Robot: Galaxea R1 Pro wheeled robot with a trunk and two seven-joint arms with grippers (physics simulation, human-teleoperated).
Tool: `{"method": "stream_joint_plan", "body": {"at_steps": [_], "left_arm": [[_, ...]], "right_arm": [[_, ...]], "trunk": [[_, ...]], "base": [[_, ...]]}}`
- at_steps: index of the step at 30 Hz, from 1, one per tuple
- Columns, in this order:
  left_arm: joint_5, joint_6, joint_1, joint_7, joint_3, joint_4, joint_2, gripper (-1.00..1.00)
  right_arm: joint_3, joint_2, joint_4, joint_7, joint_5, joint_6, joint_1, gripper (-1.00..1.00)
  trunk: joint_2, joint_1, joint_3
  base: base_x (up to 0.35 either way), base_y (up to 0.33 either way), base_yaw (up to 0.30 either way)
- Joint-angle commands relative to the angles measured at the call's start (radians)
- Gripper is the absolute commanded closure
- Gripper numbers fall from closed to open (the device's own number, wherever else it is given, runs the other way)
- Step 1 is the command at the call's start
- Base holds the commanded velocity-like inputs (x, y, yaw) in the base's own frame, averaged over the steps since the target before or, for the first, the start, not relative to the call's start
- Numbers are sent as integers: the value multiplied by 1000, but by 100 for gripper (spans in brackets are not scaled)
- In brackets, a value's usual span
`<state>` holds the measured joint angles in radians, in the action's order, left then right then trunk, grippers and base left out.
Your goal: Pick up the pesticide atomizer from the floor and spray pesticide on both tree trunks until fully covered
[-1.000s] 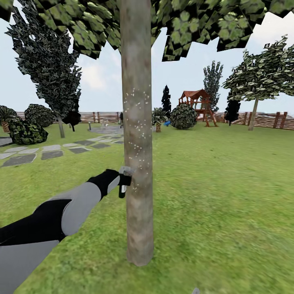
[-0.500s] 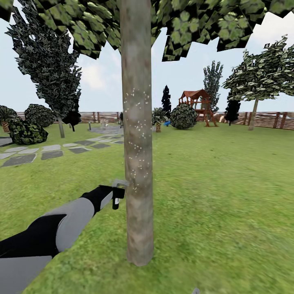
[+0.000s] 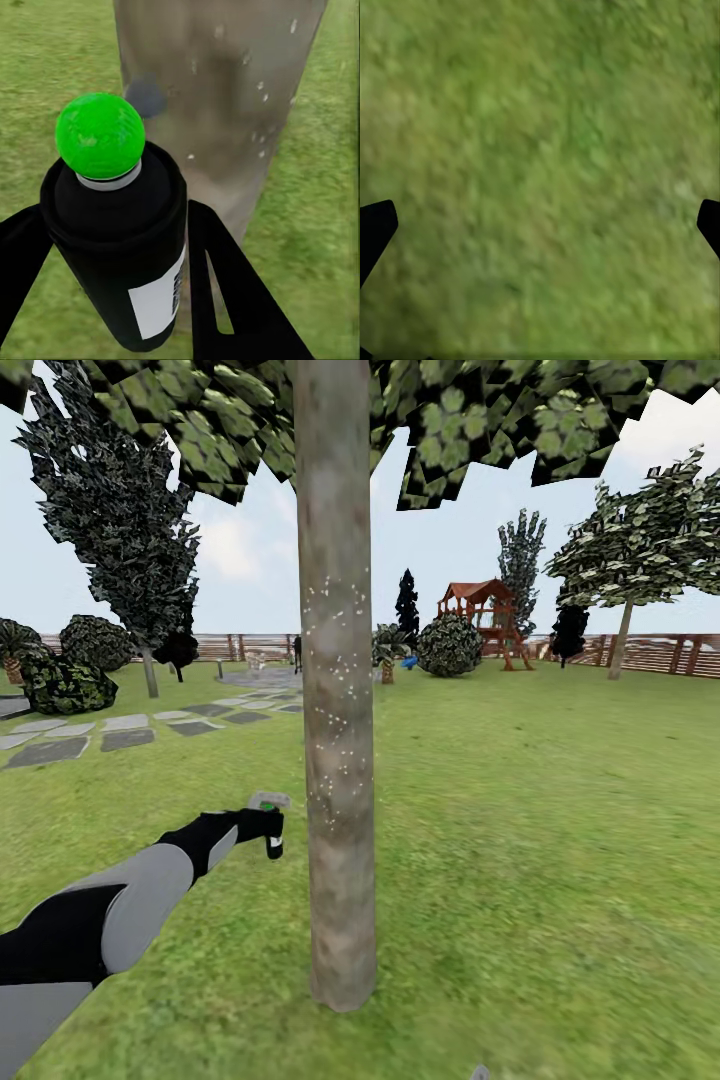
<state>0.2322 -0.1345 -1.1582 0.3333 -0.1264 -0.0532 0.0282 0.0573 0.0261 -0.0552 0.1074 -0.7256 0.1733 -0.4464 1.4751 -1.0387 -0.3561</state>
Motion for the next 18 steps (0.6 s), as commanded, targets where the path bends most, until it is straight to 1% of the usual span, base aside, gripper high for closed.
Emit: {"method": "stream_joint_plan", "body": {"at_steps": [1,3,4,5,6,8,9,10,11,13,16,18], "left_arm": [[0,-1,0,5,2,-21,1,100],[0,-4,0,10,3,-61,1,100],[0,-13,0,13,4,-97,1,100],[-1,-64,0,15,5,-181,1,100],[-1,-114,0,17,5,-294,1,100],[-1,-139,0,18,5,-371,1,100],[-1,-171,0,17,5,-403,1,100],[-1,-213,0,17,5,-438,1,100],[-1,-288,0,16,5,-505,1,100],[-1,-341,0,15,5,-558,1,100],[-1,-434,0,16,5,-613,2,100],[-1,-463,0,16,5,-628,2,100]], "right_arm": [[0,0,0,0,0,0,0,-100],[0,0,0,0,0,0,0,-100],[0,0,0,0,0,0,0,-100],[0,-1,0,0,0,0,0,-100],[1,-1,0,0,0,0,0,-100],[0,-1,0,0,0,0,0,-100],[0,-2,0,0,0,0,0,-100],[1,-2,0,0,0,0,0,-100],[0,-2,0,0,0,0,0,-100],[0,-2,0,0,0,0,0,-100],[0,-2,0,0,0,0,0,-100],[0,-2,0,0,0,0,0,-100]], "trunk": [[0,0,0],[0,0,0],[0,0,0],[0,0,0],[0,0,0],[0,0,0],[0,0,0],[0,0,0],[0,0,0],[0,0,0],[0,0,0],[0,0,0]], "base": [[0,0,0],[0,0,0],[0,0,0],[0,0,0],[0,0,0],[0,0,0],[0,0,0],[0,0,0],[0,0,0],[0,0,0],[0,0,0],[0,0,0]]}}
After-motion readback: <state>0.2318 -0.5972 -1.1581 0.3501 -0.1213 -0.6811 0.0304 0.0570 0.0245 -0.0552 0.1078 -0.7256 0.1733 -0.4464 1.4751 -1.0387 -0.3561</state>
